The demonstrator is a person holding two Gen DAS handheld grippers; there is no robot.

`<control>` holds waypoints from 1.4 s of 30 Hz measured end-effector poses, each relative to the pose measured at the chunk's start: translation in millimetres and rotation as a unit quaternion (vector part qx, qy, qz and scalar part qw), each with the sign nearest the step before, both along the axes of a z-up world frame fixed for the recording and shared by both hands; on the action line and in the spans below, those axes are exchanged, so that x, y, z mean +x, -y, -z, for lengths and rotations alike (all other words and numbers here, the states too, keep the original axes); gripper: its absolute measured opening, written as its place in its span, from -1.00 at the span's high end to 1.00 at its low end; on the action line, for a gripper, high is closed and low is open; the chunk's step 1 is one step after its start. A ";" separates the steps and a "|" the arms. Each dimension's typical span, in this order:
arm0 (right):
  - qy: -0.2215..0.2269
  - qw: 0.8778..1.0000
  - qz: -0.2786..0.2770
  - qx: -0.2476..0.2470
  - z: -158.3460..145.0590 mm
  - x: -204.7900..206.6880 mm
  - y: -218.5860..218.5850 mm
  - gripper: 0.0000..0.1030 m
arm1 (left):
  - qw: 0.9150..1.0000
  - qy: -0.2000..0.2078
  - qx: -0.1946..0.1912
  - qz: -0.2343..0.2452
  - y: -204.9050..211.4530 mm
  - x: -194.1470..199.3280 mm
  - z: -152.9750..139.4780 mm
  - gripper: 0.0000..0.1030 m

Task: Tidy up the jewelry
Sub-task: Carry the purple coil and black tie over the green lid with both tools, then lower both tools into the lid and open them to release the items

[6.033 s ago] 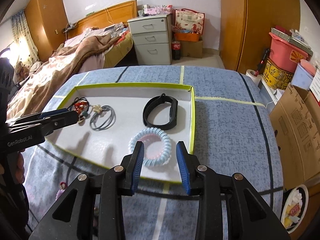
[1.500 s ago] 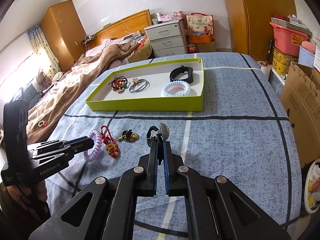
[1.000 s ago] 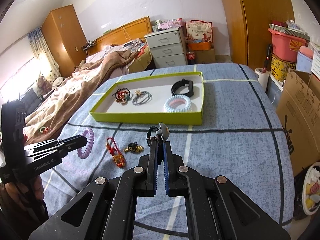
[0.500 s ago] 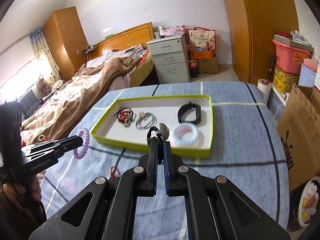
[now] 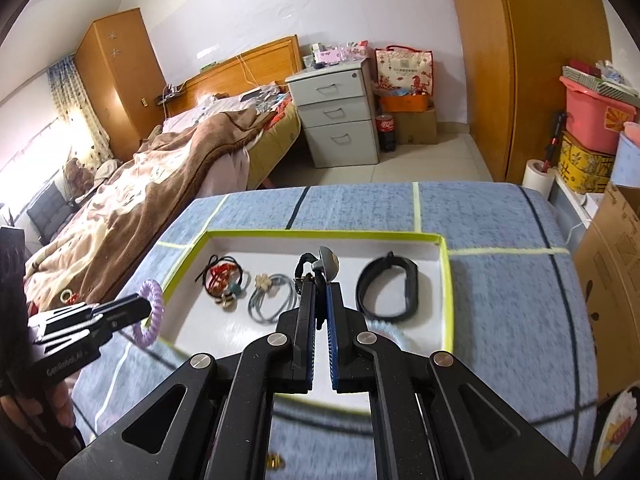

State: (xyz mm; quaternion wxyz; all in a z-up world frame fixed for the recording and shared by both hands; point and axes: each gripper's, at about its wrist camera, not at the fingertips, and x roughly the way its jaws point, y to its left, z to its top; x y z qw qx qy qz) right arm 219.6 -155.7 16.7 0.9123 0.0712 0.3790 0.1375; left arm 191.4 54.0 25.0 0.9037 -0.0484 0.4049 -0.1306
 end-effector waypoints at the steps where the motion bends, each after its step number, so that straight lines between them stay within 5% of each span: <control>1: -0.004 1.000 0.000 -0.003 2.5 4.4 -1.4 0.90 | 1.000 -0.002 0.002 -0.001 1.0 2.7 1.9 0.80; 21: -0.062 0.998 -0.017 -0.023 42.4 54.8 -17.8 0.90 | 0.999 -0.035 0.023 -0.006 0.9 31.4 35.3 0.80; 42: -0.053 0.997 -0.015 -0.054 44.6 56.8 -24.2 0.76 | 0.998 -0.055 0.011 -0.009 -1.2 36.4 44.1 0.79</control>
